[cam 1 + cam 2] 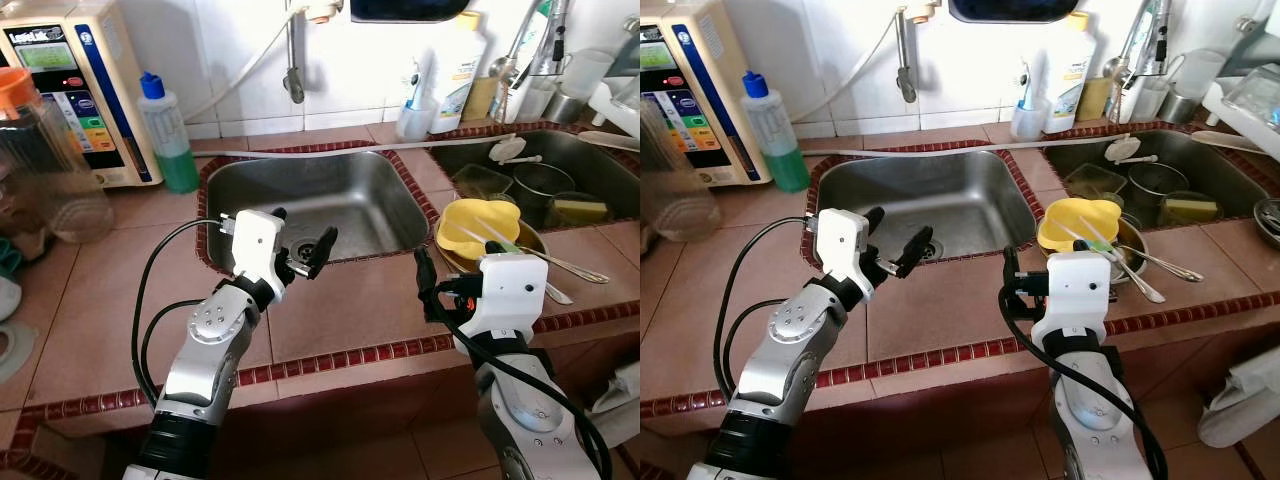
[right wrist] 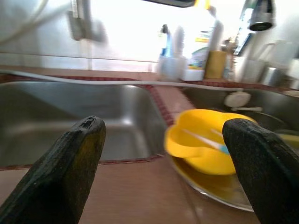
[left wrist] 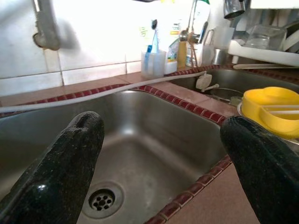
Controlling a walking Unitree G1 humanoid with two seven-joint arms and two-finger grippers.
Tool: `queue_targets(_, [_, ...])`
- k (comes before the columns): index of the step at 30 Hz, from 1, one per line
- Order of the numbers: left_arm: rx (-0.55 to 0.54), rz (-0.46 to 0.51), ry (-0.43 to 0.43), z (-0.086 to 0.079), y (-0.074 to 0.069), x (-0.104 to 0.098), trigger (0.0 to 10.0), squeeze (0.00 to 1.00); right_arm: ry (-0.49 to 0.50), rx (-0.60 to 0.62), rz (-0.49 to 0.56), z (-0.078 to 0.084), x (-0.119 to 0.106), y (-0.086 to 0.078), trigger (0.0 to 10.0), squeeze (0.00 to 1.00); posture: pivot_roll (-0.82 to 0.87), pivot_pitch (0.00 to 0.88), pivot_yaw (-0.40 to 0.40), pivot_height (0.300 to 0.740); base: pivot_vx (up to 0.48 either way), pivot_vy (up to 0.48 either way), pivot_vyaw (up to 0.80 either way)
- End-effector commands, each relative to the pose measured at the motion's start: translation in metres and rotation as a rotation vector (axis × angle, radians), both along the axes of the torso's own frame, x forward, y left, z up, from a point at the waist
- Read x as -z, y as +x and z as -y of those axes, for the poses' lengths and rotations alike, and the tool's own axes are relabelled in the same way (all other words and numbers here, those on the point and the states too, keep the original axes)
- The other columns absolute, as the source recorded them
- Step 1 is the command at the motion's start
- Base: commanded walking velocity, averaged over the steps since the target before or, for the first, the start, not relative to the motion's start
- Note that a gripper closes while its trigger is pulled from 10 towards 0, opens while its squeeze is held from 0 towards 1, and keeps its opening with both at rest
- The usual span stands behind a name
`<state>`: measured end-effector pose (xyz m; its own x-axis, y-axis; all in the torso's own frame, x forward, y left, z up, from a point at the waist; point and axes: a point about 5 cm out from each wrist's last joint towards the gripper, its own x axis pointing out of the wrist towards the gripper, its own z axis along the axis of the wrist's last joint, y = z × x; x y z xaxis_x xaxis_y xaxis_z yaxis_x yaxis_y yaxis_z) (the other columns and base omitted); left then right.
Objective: Kitchen organization
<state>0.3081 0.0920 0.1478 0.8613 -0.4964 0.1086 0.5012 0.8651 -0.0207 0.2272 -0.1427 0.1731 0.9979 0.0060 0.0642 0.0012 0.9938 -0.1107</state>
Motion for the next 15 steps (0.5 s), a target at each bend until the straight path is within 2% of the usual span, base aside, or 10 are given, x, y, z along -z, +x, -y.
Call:
queue_targets(1, [0.014, 0.011, 0.012, 0.003, 0.002, -0.002, 10.0, 0.00, -0.009, 0.034, 0.017, 0.004, -0.003, -0.001, 10.0, 0.00, 0.03, 0.000, 0.024, 0.740, 0.000, 0.000, -0.78])
queue_targets(5, [0.016, 0.013, 0.013, 0.003, 0.002, -0.002, 10.0, 0.00, -0.023, 0.068, 0.032, 0.009, -0.006, 0.001, 10.0, 0.00, 0.03, 0.000, 0.024, 0.740, 0.000, 0.000, -0.70])
queue_targets(15, [0.012, 0.012, 0.016, 0.003, 0.001, -0.002, 10.0, 0.00, -0.025, 0.125, 0.039, 0.017, -0.007, 0.002, 10.0, 0.00, 0.03, 0.000, 0.023, 0.740, 0.000, 0.000, 0.00])
